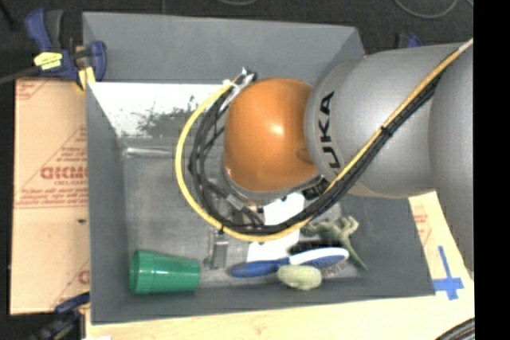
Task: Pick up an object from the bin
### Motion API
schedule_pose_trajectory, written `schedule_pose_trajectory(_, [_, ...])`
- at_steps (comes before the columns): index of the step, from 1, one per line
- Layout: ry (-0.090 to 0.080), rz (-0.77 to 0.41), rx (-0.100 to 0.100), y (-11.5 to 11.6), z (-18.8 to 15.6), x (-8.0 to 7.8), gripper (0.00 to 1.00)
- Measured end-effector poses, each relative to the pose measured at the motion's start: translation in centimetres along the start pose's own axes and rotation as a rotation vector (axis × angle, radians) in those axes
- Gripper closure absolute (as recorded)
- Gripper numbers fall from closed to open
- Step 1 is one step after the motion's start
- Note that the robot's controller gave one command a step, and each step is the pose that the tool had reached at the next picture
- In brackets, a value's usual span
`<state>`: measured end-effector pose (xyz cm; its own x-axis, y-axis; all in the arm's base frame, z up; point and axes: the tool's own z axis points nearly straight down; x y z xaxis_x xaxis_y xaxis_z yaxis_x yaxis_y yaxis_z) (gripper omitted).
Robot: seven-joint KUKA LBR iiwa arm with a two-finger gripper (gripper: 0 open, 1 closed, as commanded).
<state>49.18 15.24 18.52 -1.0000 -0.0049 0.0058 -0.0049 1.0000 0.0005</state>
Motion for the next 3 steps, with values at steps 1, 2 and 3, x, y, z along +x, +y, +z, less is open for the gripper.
schedule_pose_trajectory(1, [-0.008,0.004,-0.002,-0.1,-0.4,-0.2,0.00])
schedule_pose_trajectory(2, [-0.012,-0.065,-0.002,4.1,6.5,0.7,0.00])
schedule_pose_trajectory(3, [-0.005,-0.145,0.002,7.3,6.8,1.2,0.00])
